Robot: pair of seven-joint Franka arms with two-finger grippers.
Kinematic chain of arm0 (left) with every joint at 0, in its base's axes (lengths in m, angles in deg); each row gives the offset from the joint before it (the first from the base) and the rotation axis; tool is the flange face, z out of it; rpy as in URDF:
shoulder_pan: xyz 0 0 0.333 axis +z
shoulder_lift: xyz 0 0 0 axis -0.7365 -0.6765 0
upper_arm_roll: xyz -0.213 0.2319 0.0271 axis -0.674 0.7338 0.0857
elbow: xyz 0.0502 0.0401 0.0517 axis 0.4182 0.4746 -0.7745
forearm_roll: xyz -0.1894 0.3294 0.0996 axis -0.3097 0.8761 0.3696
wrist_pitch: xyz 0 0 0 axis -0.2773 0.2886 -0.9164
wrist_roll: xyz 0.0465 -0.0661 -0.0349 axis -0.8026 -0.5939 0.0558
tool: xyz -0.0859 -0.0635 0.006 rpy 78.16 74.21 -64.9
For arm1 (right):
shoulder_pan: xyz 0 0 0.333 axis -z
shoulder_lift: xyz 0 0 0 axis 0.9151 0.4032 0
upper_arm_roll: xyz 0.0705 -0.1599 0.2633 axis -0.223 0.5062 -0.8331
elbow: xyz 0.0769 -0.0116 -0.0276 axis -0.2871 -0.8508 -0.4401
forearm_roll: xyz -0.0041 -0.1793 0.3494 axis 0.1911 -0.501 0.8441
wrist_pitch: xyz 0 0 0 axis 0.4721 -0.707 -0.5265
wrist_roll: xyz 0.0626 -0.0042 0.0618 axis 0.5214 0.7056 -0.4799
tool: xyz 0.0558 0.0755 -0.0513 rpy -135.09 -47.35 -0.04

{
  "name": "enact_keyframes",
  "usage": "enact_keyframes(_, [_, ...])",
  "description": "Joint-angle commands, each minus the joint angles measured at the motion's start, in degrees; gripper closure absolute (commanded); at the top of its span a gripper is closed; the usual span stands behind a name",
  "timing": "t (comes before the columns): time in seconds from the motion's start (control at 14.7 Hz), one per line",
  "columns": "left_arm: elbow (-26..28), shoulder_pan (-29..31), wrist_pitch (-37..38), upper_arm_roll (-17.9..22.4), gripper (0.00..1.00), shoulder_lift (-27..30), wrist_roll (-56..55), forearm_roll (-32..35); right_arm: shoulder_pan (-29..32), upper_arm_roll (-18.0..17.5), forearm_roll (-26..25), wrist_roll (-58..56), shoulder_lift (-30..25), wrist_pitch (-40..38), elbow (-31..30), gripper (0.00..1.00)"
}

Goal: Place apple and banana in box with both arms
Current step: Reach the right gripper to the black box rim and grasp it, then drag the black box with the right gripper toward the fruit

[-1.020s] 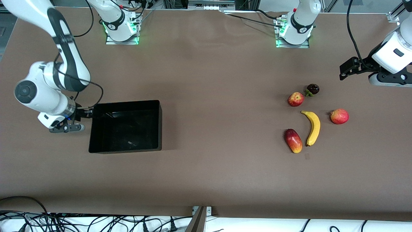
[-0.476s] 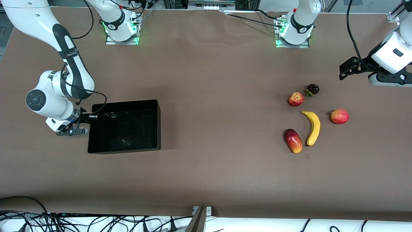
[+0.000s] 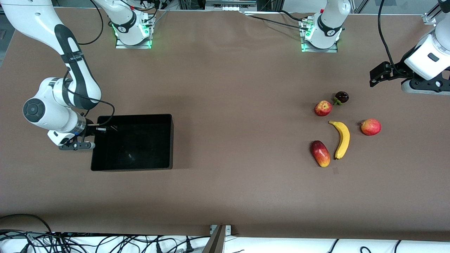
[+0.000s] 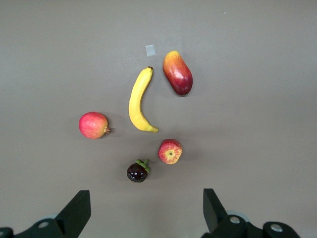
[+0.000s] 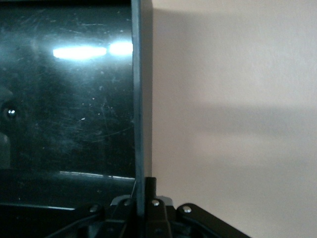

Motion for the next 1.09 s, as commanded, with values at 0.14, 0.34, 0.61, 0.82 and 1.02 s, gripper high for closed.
enact_keyframes(0.14, [-1.7, 0.1, 1.2, -0.5, 0.0, -0.7, -0.2, 1.1, -5.8, -3.1, 1.7, 2.9, 0.0, -12.4, 11.3, 1.0])
enact_keyframes(0.34, [-1.7, 0.1, 1.2, -0.5, 0.0, -0.7, -0.2, 1.1, -14.1, -3.2, 5.3, 8.9, 0.3, -13.4, 13.3, 1.0])
enact_keyframes(0.61, [-1.6, 0.1, 1.3, -0.4, 0.0, -0.7, -0.1, 1.1, -26.6, -3.1, 11.8, 21.4, 5.4, -12.8, 19.0, 1.0])
enact_keyframes(0.82, [-1.7, 0.1, 3.6, -0.4, 0.0, -0.6, -0.3, 1.1, -34.3, -3.0, 11.3, 31.4, 10.8, -10.6, 25.3, 1.0])
enact_keyframes(1.02, [-1.6, 0.1, 3.6, -0.4, 0.0, -0.7, -0.2, 1.1, -38.6, -2.8, 11.2, 35.6, 14.5, -4.6, 27.2, 1.0])
